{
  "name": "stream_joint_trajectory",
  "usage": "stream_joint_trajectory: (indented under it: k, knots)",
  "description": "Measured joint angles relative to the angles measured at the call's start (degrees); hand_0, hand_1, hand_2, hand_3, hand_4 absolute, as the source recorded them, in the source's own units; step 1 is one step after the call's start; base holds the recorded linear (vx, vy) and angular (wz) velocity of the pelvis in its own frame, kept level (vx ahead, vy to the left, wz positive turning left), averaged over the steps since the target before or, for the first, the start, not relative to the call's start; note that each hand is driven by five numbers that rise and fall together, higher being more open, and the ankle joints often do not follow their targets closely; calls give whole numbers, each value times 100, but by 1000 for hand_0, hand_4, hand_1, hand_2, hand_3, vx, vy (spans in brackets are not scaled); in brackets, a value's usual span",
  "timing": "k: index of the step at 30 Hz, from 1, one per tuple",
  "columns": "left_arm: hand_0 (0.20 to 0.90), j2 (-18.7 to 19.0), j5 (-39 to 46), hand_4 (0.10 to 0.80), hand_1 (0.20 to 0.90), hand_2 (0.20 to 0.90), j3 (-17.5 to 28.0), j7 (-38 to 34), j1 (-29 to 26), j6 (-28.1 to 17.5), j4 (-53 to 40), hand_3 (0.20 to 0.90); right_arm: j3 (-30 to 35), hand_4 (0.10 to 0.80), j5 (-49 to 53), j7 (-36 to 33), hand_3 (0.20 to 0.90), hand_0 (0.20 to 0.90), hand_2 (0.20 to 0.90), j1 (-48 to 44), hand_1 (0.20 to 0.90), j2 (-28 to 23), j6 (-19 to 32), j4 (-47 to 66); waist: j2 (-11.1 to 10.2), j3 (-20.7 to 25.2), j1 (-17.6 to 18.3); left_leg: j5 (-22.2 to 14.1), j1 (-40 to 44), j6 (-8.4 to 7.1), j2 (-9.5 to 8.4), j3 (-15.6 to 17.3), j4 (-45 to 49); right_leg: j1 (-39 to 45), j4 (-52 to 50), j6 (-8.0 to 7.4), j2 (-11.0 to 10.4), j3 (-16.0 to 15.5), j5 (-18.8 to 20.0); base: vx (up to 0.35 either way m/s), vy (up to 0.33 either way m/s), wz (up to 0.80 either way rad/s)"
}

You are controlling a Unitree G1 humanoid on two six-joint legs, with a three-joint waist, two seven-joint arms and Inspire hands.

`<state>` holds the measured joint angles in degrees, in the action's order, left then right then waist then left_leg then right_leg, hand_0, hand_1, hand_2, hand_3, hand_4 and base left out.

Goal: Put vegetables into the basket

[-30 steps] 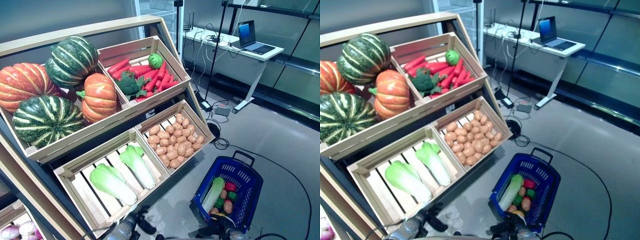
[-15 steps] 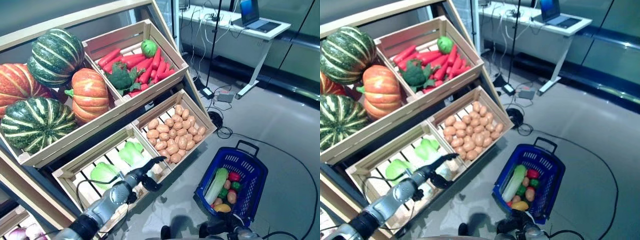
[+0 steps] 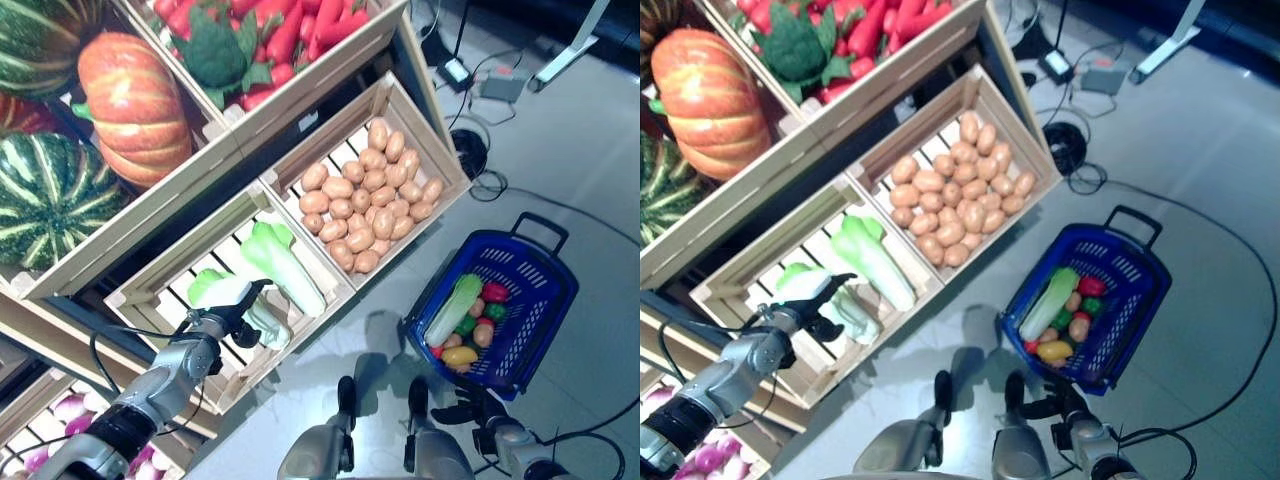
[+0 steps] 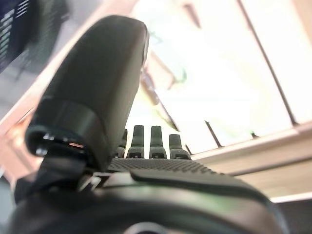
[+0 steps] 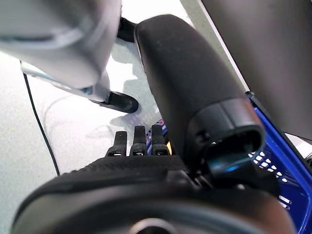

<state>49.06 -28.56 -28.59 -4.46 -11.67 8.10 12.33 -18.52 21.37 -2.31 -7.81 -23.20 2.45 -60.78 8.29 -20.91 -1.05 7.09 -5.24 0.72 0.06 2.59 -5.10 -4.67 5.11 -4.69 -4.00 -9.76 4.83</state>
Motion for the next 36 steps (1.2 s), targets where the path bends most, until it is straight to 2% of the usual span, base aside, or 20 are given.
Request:
stream_joint_trajectory:
  k: [4, 6, 12, 15, 19, 22, 28, 32, 36]
  knots:
    - [900, 67, -237, 800, 900, 900, 185, -611, -20, 54, -18, 900, -3, 800, 3, -9, 900, 900, 900, -344, 900, -92, 90, 5, 33, -296, -121, 58, -230, -81, 18, -104, 7, -180, -4, 29, 23, -92, 20, -91, -63, 15]
    - [900, 69, -475, 800, 900, 900, 159, -826, -201, 34, 84, 900, -3, 800, 174, -21, 900, 900, 900, -549, 900, -96, 188, -4, 30, -430, -120, 78, -358, -109, 16, -175, 49, -252, -4, 43, 21, -185, 26, -86, -53, 23]
    - [900, 98, -1339, 800, 900, 900, -476, -1538, -1299, 64, 850, 900, -34, 800, 394, -124, 900, 900, 900, -1478, 900, -81, 305, 18, -112, -756, -146, 140, -769, -97, 12, -248, 154, -645, -158, 78, 13, -282, 38, -70, -41, 8]
    - [900, 96, -1686, 800, 900, 900, -876, -1956, -1627, 189, 1197, 900, -46, 800, 391, -127, 900, 900, 900, -1693, 900, -83, 305, 25, -145, -778, -144, 143, -924, -92, 0, -246, 211, -839, -310, 74, -13, -281, 10, -67, -2, 0]
    - [900, 15, -1916, 800, 900, 900, -994, -2597, -1912, 341, 1874, 900, -74, 800, 393, -144, 900, 900, 900, -2020, 900, -81, 298, 39, -161, -844, -100, 143, -1185, -93, -22, -233, 368, -1265, -807, 71, -67, -235, -182, -51, 3, -2]
    - [900, -184, -2077, 800, 900, 900, -992, -3055, -2096, 500, 2418, 900, -74, 800, 397, -199, 900, 900, 900, -2186, 900, -82, 286, 42, -181, -862, -96, 142, -1538, -93, -53, -232, 586, -1836, -1498, 104, -159, -187, -442, -54, -3, 3]
    - [900, -540, -2277, 800, 900, 900, -1151, -3414, -2090, 556, 3030, 900, -76, 800, 417, -449, 900, 900, 900, -2383, 900, -133, 255, 165, -314, -901, -33, 70, -2156, -44, -190, -130, 1038, -2827, -2705, 138, -401, 3, -888, -28, 40, 3]
    - [900, -869, -2276, 800, 900, 900, -1166, -3438, -2086, 555, 3287, 900, -83, 800, 424, -461, 900, 900, 900, -2438, 900, -182, 144, 174, -326, -901, 14, 57, -2472, -32, -195, -64, 1282, -3206, -2994, 211, -418, 134, -942, -16, 44, -5]
    - [900, -1026, -2237, 800, 900, 900, -1171, -3507, -2140, 664, 3488, 900, -87, 800, 430, -461, 900, 900, 900, -2474, 900, -216, 144, 256, -326, -902, 157, 75, -2664, -57, -196, -67, 1402, -3404, -3119, 230, -402, 167, -947, -4, 18, 0]
